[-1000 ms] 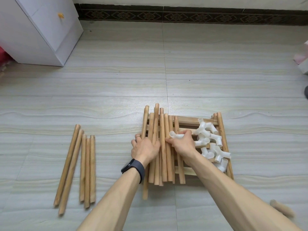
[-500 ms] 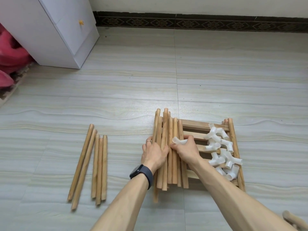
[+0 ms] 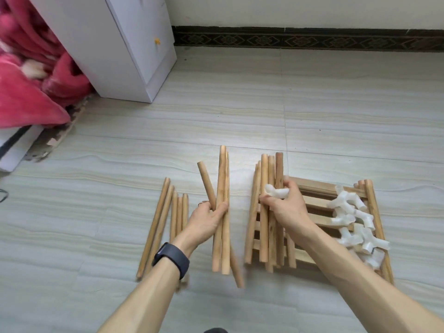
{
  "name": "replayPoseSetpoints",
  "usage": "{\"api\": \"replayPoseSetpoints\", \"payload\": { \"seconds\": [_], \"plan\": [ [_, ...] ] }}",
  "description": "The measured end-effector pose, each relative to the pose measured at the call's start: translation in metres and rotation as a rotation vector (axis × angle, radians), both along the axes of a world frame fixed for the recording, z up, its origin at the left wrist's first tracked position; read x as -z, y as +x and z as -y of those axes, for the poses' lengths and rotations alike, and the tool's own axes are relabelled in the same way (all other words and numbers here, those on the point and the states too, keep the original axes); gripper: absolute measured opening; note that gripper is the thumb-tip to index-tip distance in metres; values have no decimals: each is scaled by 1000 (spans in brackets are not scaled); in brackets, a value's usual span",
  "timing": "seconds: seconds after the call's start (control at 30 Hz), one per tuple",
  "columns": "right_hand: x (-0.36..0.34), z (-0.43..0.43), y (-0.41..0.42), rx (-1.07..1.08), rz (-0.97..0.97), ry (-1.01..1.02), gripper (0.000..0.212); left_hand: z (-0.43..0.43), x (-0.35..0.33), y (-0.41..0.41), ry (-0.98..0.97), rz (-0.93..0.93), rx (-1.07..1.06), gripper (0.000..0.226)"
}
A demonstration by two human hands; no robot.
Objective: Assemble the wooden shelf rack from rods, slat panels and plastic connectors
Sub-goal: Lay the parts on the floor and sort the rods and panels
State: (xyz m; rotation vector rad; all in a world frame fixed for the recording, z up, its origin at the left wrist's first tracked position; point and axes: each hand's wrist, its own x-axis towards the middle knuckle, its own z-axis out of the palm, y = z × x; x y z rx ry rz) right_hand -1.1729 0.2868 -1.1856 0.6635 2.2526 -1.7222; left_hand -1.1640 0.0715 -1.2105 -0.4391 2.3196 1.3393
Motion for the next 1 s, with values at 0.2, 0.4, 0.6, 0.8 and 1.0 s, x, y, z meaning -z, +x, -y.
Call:
{"api": "replayPoseSetpoints", "payload": {
  "seconds": [0.2, 0.4, 0.6, 0.8, 1.0],
  "plan": [
    [20, 93, 21, -207, 105, -82, 55, 118, -8, 22, -235, 32, -63, 45],
    [74, 148, 36, -194, 260, -108, 51, 207, 10, 34, -431, 123, -83, 32],
    [101, 167, 30, -243, 221, 2, 48, 219, 38, 28, -337, 237, -63, 41],
    [108, 168, 31, -243, 224, 39, 47, 219, 51, 14, -384, 270, 7, 40],
    [107, 176, 39, -170, 153, -23, 42, 213, 59, 11, -391, 161, -119, 54]
  ]
}}
